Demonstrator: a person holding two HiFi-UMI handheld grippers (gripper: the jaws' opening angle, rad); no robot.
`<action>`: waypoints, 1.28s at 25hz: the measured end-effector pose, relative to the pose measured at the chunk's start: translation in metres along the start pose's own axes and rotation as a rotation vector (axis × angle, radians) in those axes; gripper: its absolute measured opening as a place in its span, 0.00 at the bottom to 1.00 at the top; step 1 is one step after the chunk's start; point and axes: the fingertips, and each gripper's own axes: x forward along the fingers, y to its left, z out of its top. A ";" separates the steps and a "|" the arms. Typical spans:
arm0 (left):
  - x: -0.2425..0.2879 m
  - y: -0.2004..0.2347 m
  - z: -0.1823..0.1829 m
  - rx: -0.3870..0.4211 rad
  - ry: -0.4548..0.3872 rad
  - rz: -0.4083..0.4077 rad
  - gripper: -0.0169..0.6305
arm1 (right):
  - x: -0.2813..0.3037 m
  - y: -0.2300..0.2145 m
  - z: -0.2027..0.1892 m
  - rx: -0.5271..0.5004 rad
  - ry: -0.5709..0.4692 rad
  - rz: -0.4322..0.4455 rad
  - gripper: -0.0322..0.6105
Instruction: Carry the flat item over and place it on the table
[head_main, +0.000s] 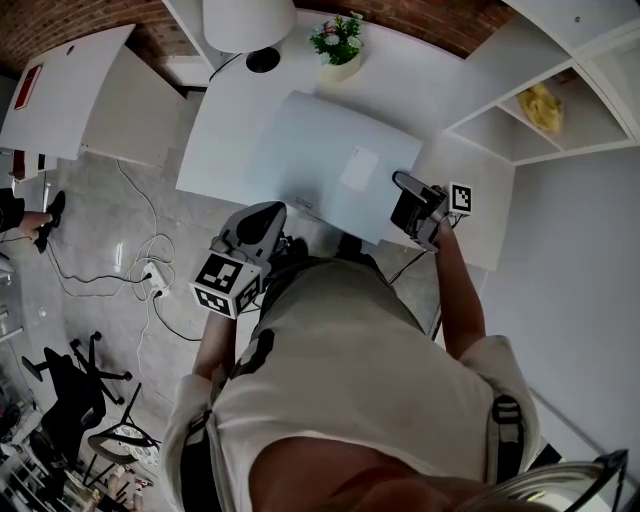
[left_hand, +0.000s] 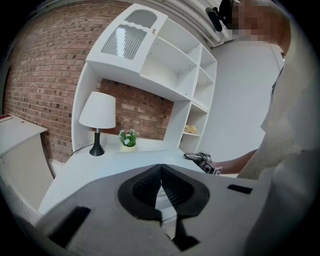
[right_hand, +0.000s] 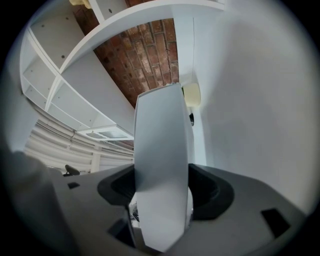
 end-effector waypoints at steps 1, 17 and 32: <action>0.000 0.000 0.000 -0.002 0.000 0.002 0.06 | 0.001 -0.001 0.001 0.000 0.001 -0.001 0.53; 0.003 0.003 -0.005 -0.031 0.008 0.013 0.06 | -0.004 -0.026 0.011 0.032 -0.008 -0.087 0.53; 0.011 0.002 -0.007 -0.019 0.028 -0.003 0.06 | -0.015 -0.038 0.035 -0.006 -0.068 -0.165 0.53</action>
